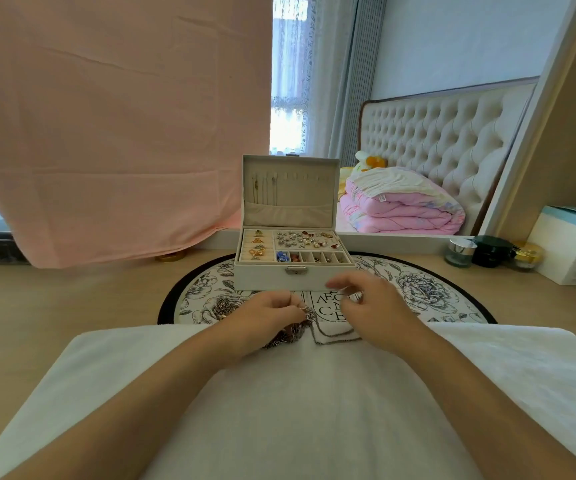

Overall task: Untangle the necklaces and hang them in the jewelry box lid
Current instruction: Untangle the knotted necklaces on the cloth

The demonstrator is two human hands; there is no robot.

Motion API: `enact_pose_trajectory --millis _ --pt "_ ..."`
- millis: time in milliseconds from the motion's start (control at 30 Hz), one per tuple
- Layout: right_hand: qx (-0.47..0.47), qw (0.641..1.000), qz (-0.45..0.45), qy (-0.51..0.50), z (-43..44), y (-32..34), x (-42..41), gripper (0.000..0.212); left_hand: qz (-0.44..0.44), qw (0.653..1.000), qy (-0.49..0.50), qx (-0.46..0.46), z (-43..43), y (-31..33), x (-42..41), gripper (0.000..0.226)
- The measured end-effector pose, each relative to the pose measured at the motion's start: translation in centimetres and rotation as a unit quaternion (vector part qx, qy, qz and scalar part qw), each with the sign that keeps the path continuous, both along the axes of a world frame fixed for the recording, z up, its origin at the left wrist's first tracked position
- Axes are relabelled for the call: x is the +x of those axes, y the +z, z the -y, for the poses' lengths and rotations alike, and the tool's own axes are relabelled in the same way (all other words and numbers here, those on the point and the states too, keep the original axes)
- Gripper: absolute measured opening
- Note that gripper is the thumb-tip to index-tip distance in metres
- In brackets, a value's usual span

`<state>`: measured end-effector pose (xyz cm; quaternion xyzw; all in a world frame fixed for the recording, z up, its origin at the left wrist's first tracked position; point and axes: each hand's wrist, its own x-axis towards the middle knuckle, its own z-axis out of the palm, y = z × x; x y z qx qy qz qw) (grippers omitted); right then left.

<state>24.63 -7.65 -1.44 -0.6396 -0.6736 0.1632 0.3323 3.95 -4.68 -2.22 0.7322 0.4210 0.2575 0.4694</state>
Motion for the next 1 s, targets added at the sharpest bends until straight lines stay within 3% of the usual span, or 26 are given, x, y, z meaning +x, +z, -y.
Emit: enact_pose_trajectory --millis 67,133,233,467,567,700,800,867,1000 --pt "-0.058 0.975 -0.172 0.129 0.3 -0.2 -1.1 0.029 0.05 0.999 -0.013 -0.011 -0.1 -0.2 0.0 0.014" --pt "-0.103 0.954 -0.23 0.16 0.4 -0.6 -1.7 0.024 0.066 0.998 -0.02 -0.008 -0.2 -0.3 -0.1 0.012" --pt "-0.091 0.971 -0.188 0.115 0.0 -0.6 -1.3 0.014 0.067 0.998 0.021 0.005 -0.3 -0.1 -0.1 0.012" --pt "-0.063 0.983 -0.156 0.07 0.3 -0.2 -1.2 0.006 -0.107 0.976 0.113 0.152 0.6 0.6 1.0 0.005" --pt "-0.094 0.975 -0.167 0.114 0.6 0.3 -1.1 0.013 -0.153 0.974 0.106 0.13 0.9 0.9 1.3 0.004" --pt "-0.157 0.978 -0.055 0.127 1.2 0.7 -1.1 0.004 -0.237 0.964 0.054 0.105 1.3 1.3 0.9 0.009" --pt "-0.171 0.978 -0.005 0.116 1.3 0.8 -0.9 0.006 -0.222 0.969 0.029 0.103 1.4 1.3 0.9 0.009" --pt "-0.161 0.981 -0.025 0.103 1.2 0.6 -1.0 0.006 -0.207 0.972 0.022 0.11 1.2 1.0 0.9 0.011" --pt "-0.066 0.996 -0.027 0.047 0.8 0.1 -1.7 0.004 -0.137 0.985 0.023 0.102 1.0 0.4 1.4 0.01"
